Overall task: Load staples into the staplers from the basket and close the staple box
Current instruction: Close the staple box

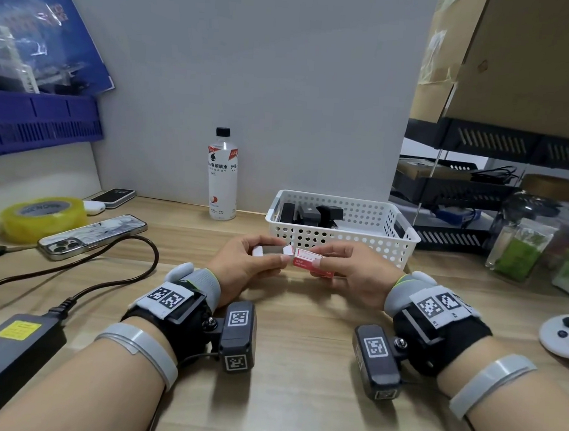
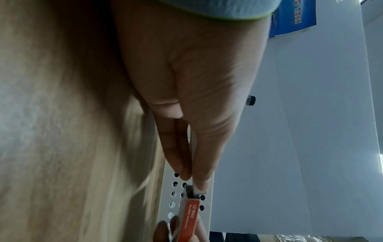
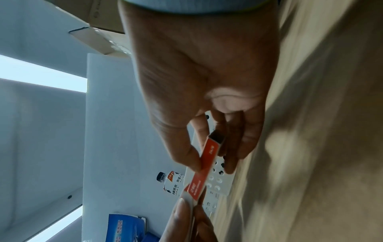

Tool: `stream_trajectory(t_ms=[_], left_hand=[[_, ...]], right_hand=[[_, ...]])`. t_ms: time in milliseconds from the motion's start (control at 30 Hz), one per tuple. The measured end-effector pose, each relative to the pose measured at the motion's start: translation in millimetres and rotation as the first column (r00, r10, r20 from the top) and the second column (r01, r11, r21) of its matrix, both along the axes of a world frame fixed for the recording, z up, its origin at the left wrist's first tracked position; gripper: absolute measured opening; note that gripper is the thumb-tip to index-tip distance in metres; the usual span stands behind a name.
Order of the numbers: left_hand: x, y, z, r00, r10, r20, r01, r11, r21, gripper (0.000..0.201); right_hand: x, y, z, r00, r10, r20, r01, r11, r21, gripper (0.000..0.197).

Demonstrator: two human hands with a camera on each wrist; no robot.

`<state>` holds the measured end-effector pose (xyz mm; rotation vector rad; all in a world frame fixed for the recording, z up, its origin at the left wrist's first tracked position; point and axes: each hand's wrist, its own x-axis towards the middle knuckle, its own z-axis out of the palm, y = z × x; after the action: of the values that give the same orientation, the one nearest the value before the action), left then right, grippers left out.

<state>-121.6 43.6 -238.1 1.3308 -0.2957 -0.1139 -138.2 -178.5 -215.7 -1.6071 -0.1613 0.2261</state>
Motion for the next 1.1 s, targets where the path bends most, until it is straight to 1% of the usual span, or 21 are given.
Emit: stream_trajectory(t_ms=[67, 133, 200, 267, 367, 500, 633, 767, 867, 1000, 1100], left_hand=[[0.1, -0.2, -0.1, 1.0, -0.009, 0.001, 0.009, 1.0, 0.006, 0.042], [0.7, -0.1, -0.5, 1.0, -0.012, 0.005, 0.012, 1.0, 0.013, 0.038], [1.1, 0.6, -0.9, 1.0, -0.02, 0.008, 0.02, 1.0, 0.019, 0.041], [1.3, 0.9, -1.1, 1.0, -0.03, 0.007, 0.029, 0.999, 0.024, 0.047], [2.0, 1.3, -1.4, 0.999, -0.035, 0.0, 0.035, 0.999, 0.019, 0.049], [2.4, 1.4, -1.5, 0.999, -0.037, -0.007, 0.037, 0.999, 0.015, 0.047], [0.9, 1.0, 0.1, 0.999, -0.046, -0.025, 0.047, 0.999, 0.014, 0.043], [1.4, 1.3, 0.1, 0.998, -0.058, -0.036, 0.059, 0.998, 0.017, 0.045], [2.1, 1.9, -0.3, 0.996, -0.072, -0.045, 0.073, 0.997, 0.009, 0.044], [3.1, 2.9, -0.3, 0.995, -0.083, -0.063, 0.084, 0.997, 0.002, 0.043], [2.8, 2.5, 0.3, 0.994, -0.082, -0.068, 0.082, 0.997, 0.001, 0.038]], right_hand=[[0.4, 1.0, -3.8, 0.999, 0.024, -0.032, -0.021, 0.995, 0.097, 0.027], [1.0, 0.1, -5.8, 0.999, 0.039, -0.035, -0.033, 0.988, 0.151, 0.027], [1.0, -1.0, -7.3, 0.998, 0.052, -0.028, -0.046, 0.982, 0.186, 0.027], [1.9, -1.9, -8.3, 0.998, 0.055, -0.016, -0.05, 0.977, 0.209, 0.032], [3.6, -1.2, -9.2, 0.999, 0.036, 0.006, -0.036, 0.971, 0.235, 0.038], [2.8, 1.3, -8.6, 0.999, 0.005, 0.044, -0.016, 0.967, 0.256, 0.031], [1.7, 1.1, -6.8, 0.998, -0.039, 0.053, 0.021, 0.956, 0.293, 0.03], [-0.4, 1.2, -6.4, 0.997, -0.04, 0.062, 0.019, 0.947, 0.32, 0.024], [-3.1, 0.4, -4.8, 0.998, -0.032, 0.06, 0.009, 0.941, 0.339, 0.026], [-6.9, -0.8, -2.0, 0.997, -0.025, 0.069, 0.002, 0.951, 0.31, 0.031], [-8.3, -0.9, -0.3, 0.996, -0.033, 0.078, 0.01, 0.962, 0.274, 0.027]])
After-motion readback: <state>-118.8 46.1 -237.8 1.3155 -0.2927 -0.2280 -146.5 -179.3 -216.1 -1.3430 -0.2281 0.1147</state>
